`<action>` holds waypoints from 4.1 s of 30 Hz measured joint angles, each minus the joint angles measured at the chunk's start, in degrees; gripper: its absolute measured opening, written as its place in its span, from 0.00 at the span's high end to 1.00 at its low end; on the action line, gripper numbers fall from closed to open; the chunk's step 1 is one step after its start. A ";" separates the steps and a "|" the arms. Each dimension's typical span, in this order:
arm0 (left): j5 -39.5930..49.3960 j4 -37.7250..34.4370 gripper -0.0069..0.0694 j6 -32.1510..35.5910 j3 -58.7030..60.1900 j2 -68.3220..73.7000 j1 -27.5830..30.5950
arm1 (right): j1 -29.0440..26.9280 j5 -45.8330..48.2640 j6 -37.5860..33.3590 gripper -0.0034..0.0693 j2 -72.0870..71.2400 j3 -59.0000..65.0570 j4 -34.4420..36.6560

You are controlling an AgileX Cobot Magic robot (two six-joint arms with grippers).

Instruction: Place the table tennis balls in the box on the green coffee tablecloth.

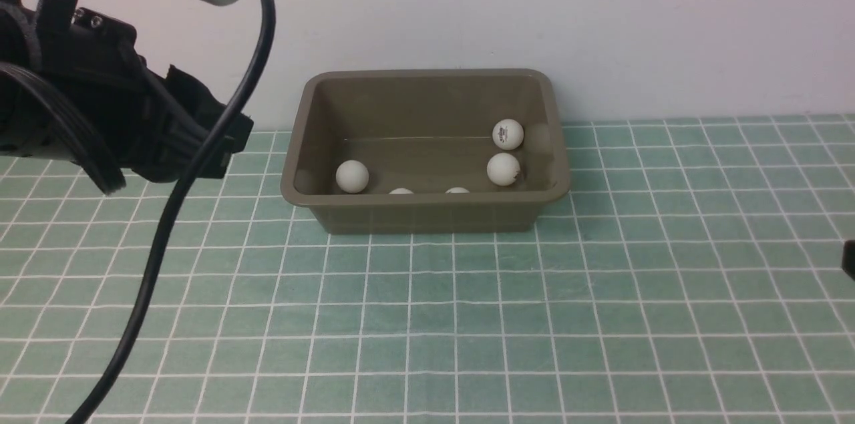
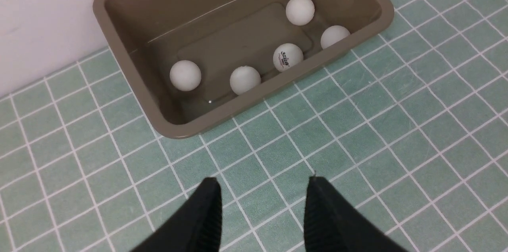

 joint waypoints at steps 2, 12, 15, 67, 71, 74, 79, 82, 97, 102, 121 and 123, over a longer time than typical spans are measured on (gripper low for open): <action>-0.06 -0.41 0.56 0.00 0.00 0.23 0.00 | 0.00 1.42 0.00 0.35 -2.43 0.00 -2.45; -0.13 -1.29 0.56 0.12 0.00 1.39 0.00 | -0.18 12.14 -0.06 0.35 -15.06 2.50 -17.27; -0.13 -1.41 0.56 0.27 0.00 1.39 0.00 | -0.18 14.38 -0.06 0.35 -16.47 2.82 -15.89; -0.89 -12.71 0.56 9.01 0.00 1.39 0.00 | -6.15 -9.76 5.93 0.35 -29.05 17.87 -7.72; -0.89 -12.71 0.56 9.25 0.00 1.39 0.00 | -6.67 -8.59 5.93 0.35 -29.27 17.92 -7.72; -0.89 -13.16 0.56 9.48 0.00 1.39 0.00 | -6.67 -7.21 5.93 0.35 -29.27 18.08 -7.72; -1.61 -14.42 0.56 9.65 0.00 1.39 0.00 | -6.67 -4.91 5.93 0.35 -29.27 18.27 -7.72; -3.21 -15.73 0.56 9.65 0.00 1.39 0.00 | -6.67 -4.38 5.93 0.35 -29.27 18.27 -7.72; -4.12 -23.82 0.56 9.65 0.00 1.39 0.00 | -6.67 1.50 5.93 0.35 -29.27 18.27 -7.74; -4.31 -22.01 0.56 11.70 0.00 1.39 0.00 | -6.67 3.15 5.93 0.35 -29.27 18.27 -7.89; -16.90 -18.05 0.56 21.83 26.02 -9.75 16.04 | -6.67 5.38 5.93 0.35 -29.27 18.27 -8.03; -22.77 -19.33 0.56 23.16 34.52 -14.36 20.76 | -6.67 5.38 5.93 0.35 -29.27 18.27 -8.03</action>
